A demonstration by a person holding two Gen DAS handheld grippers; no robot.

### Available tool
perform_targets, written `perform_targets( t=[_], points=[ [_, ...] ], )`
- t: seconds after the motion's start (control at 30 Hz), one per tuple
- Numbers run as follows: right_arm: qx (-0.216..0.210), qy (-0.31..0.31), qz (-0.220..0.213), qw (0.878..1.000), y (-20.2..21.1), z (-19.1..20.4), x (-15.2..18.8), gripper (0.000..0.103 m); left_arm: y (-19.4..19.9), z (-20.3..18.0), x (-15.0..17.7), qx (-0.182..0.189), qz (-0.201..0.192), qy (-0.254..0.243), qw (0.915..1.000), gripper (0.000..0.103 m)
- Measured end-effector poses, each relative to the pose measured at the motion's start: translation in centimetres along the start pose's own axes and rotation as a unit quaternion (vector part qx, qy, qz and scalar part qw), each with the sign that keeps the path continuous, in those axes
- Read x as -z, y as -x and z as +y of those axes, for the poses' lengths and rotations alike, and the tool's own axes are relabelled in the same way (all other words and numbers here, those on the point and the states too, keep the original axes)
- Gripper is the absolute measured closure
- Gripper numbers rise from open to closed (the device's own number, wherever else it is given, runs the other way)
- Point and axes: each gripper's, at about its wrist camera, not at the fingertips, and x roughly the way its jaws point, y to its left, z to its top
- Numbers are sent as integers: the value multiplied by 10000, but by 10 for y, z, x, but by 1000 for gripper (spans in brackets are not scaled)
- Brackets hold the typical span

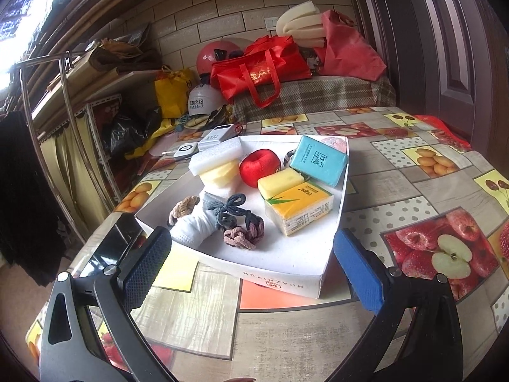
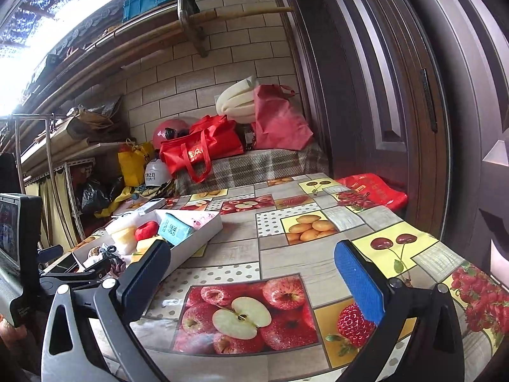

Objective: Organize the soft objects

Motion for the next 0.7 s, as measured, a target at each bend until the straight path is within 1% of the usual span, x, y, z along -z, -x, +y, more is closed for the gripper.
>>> perform_targets(
  t=[0.2,0.43,0.53,0.7],
  points=[
    [85,244,6,9997,0,9,1,0,-1,3,1,224,-3,76,9997,0],
    [104,67,104,9999,-3,0,0,0,-4,15,0,535,72,380,9978,0],
    [106,31,136,9998,-4,-2,0,0,-6,19,1,566,113,499,9971,0],
    [105,49,137,9998,-4,0,0,0,-5,19,1,564,75,465,9973,0]
  ],
)
